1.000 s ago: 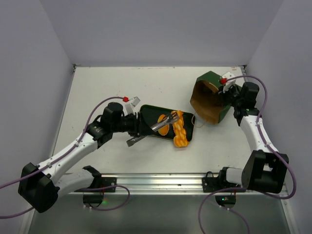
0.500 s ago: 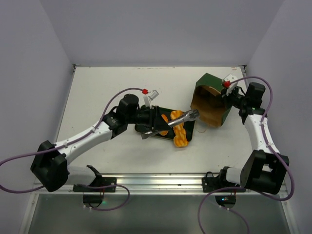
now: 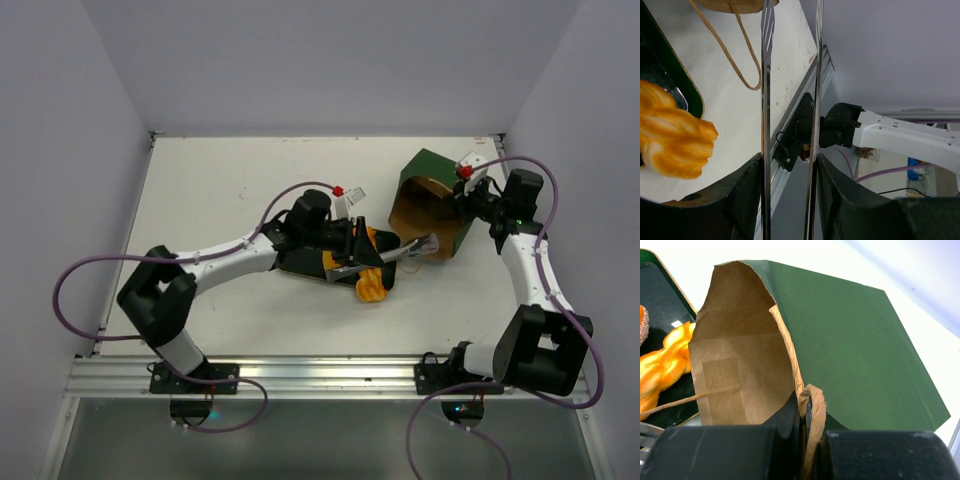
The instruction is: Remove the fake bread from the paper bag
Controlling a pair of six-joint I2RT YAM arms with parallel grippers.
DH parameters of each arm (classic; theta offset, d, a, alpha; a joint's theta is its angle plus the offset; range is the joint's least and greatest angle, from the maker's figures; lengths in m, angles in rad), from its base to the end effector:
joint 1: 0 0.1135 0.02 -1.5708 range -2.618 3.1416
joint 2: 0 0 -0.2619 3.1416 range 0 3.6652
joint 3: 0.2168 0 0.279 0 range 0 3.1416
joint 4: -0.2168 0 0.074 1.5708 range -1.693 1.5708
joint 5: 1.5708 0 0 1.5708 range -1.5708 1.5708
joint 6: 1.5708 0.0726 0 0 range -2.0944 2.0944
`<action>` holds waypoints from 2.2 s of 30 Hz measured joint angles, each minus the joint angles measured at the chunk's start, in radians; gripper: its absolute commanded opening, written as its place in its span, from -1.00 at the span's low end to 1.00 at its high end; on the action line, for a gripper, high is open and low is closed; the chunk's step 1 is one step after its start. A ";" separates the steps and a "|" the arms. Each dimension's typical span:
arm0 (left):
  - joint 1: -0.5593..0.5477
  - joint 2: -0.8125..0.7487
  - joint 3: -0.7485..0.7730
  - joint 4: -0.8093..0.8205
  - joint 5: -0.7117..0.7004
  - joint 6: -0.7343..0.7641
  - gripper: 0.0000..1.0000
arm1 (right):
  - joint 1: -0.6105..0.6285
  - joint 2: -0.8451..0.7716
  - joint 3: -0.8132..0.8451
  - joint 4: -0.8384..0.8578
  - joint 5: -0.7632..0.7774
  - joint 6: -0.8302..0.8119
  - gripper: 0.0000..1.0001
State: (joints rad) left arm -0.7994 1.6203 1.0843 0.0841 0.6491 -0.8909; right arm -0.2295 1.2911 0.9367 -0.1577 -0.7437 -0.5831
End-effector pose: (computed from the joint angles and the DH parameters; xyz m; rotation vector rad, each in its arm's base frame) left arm 0.2589 -0.3292 0.2300 0.3841 2.3519 -1.6129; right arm 0.3375 -0.0284 0.2645 -0.7603 1.7928 0.2412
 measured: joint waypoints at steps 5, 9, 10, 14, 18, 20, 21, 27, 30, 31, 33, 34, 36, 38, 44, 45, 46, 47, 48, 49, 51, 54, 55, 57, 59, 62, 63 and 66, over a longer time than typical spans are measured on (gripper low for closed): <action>-0.016 0.148 0.092 0.019 -0.019 -0.073 -0.05 | 0.000 -0.004 -0.012 0.024 0.018 0.013 -0.99; -0.015 0.250 0.178 0.053 -0.032 -0.150 -0.05 | 0.005 -0.008 -0.034 0.051 0.045 0.024 -0.99; -0.014 0.272 0.199 0.062 -0.036 -0.171 -0.05 | 0.006 -0.010 -0.041 0.061 0.054 0.026 -0.99; -0.013 0.340 0.248 0.102 -0.053 -0.255 -0.05 | 0.016 -0.026 -0.070 0.095 0.094 0.034 -0.98; -0.010 0.397 0.279 0.134 -0.077 -0.333 -0.04 | 0.034 -0.039 -0.094 0.133 0.131 0.034 -0.98; -0.005 0.424 0.297 0.141 -0.090 -0.365 -0.03 | 0.043 -0.044 -0.101 0.149 0.151 0.034 -0.98; -0.002 0.435 0.306 0.141 -0.097 -0.378 -0.03 | 0.047 -0.047 -0.105 0.154 0.156 0.034 -0.98; 0.014 0.503 0.383 0.140 -0.133 -0.435 -0.01 | 0.069 -0.056 -0.121 0.181 0.183 0.030 -0.97; 0.017 0.537 0.427 0.142 -0.138 -0.456 -0.01 | 0.077 -0.057 -0.126 0.182 0.186 0.029 -0.96; 0.019 0.549 0.439 0.144 -0.140 -0.462 -0.01 | 0.079 -0.057 -0.127 0.182 0.188 0.029 -0.96; 0.019 0.569 0.456 0.146 -0.142 -0.474 0.00 | 0.084 -0.057 -0.127 0.182 0.195 0.026 -0.97; 0.019 0.577 0.461 0.146 -0.145 -0.480 0.00 | 0.086 -0.057 -0.127 0.182 0.198 0.025 -0.97; 0.020 0.593 0.471 0.144 -0.149 -0.488 0.00 | 0.088 -0.058 -0.127 0.182 0.203 0.024 -0.96; 0.020 0.609 0.486 0.139 -0.154 -0.492 0.00 | 0.092 -0.058 -0.128 0.182 0.204 0.022 -0.96; 0.021 0.645 0.540 0.121 -0.168 -0.497 0.04 | 0.097 -0.061 -0.130 0.182 0.209 0.013 -0.96; 0.021 0.645 0.547 0.114 -0.169 -0.497 0.06 | 0.100 -0.061 -0.132 0.182 0.211 0.012 -0.95; 0.021 0.647 0.553 0.111 -0.171 -0.497 0.07 | 0.101 -0.061 -0.134 0.182 0.211 0.010 -0.96; 0.021 0.648 0.559 0.110 -0.171 -0.498 0.07 | 0.104 -0.061 -0.136 0.182 0.212 0.007 -0.95; 0.022 0.649 0.563 0.110 -0.172 -0.499 0.08 | 0.106 -0.061 -0.138 0.182 0.212 0.005 -0.95; 0.023 0.651 0.566 0.110 -0.172 -0.501 0.08 | 0.107 -0.061 -0.139 0.182 0.212 0.003 -0.95; 0.024 0.656 0.570 0.111 -0.171 -0.505 0.08 | 0.114 -0.061 -0.140 0.181 0.221 -0.005 -0.95; 0.027 0.666 0.572 0.111 -0.171 -0.513 0.09 | 0.125 -0.061 -0.140 0.181 0.232 -0.013 -0.95; 0.027 0.672 0.575 0.111 -0.171 -0.514 0.09 | 0.127 -0.061 -0.141 0.181 0.234 -0.016 -0.95; 0.027 0.686 0.583 0.111 -0.171 -0.516 0.11 | 0.132 -0.061 -0.141 0.181 0.237 -0.021 -0.95; 0.027 0.695 0.587 0.110 -0.170 -0.515 0.13 | 0.137 -0.061 -0.141 0.181 0.237 -0.024 -0.95; 0.027 0.700 0.588 0.106 -0.166 -0.512 0.15 | 0.140 -0.061 -0.142 0.180 0.238 -0.027 -0.95; 0.028 0.700 0.589 0.102 -0.166 -0.512 0.16 | 0.140 -0.061 -0.143 0.180 0.238 -0.028 -0.95; 0.029 0.703 0.602 0.077 -0.165 -0.507 0.18 | 0.142 -0.061 -0.143 0.180 0.240 -0.028 -0.95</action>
State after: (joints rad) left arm -0.7708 2.3238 1.6863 0.1616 0.4839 -1.3983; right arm -0.0879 1.2301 0.7940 0.0227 -0.5037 -0.6113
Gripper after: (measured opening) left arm 0.582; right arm 0.040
